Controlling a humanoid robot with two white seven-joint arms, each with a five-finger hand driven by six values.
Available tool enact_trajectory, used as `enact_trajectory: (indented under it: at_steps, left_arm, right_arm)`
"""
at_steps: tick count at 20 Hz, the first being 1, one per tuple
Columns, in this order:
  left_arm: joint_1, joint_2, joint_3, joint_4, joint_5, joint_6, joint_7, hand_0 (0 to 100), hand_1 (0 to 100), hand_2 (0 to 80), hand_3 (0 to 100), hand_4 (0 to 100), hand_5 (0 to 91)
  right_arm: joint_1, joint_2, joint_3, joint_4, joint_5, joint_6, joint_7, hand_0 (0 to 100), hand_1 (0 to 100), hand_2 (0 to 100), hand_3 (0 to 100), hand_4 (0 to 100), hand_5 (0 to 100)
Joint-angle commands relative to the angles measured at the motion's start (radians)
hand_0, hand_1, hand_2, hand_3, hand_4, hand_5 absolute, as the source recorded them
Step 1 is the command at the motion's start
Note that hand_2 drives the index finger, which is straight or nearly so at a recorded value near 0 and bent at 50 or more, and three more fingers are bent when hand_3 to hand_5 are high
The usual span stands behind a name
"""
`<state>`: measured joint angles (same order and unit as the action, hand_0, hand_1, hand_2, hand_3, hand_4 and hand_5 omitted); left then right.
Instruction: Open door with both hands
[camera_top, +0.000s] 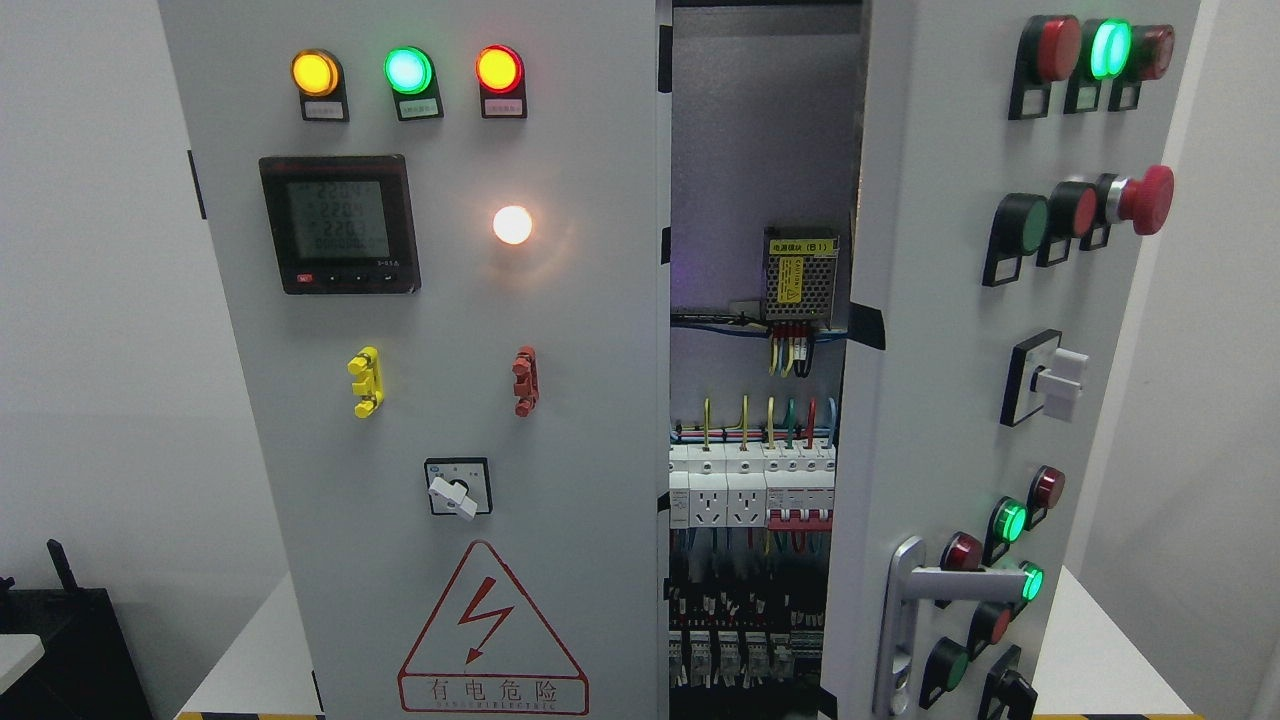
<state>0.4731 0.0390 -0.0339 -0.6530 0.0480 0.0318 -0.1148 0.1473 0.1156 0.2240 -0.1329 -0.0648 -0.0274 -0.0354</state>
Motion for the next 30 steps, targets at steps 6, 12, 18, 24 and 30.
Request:
enact_trajectory:
  at_steps: [6,12,18,24,30]
  left_arm:
    - [0.377,0.457,-0.02,-1.071,0.433,-0.02,-0.002,0,0,0.0,0,4,0.0]
    - [0.326,0.754,0.16,-1.122,0.789,-0.03,-0.081,0,0,0.0,0,4,0.0]
    - [0.216,0.956,0.273,-1.122,1.028,-0.03,-0.216,0,0,0.0,0,4,0.0]
    - [0.151,1.079,0.385,-1.146,1.2,-0.03,-0.371,0,0,0.0,0,4,0.0]
    - [0.151,1.114,0.489,-1.165,1.315,-0.03,-0.457,0,0,0.0,0,4,0.0]
  right_arm:
    - [0.0,0.003,0.0,-0.001,0.0,0.0,0.002,0,0,0,0,0,0]
    - [0.0,0.003,0.0,-0.001,0.0,0.0,0.0,0,0,0,0,0,0]
    - [0.0,0.003,0.0,-0.001,0.0,0.0,0.002,0,0,0,0,0,0]
    - [0.0,0.003,0.0,-0.001,0.0,0.0,0.0,0,0,0,0,0,0]
    - [0.0,0.003,0.0,-0.001,0.0,0.0,0.002,0,0,0,0,0,0]
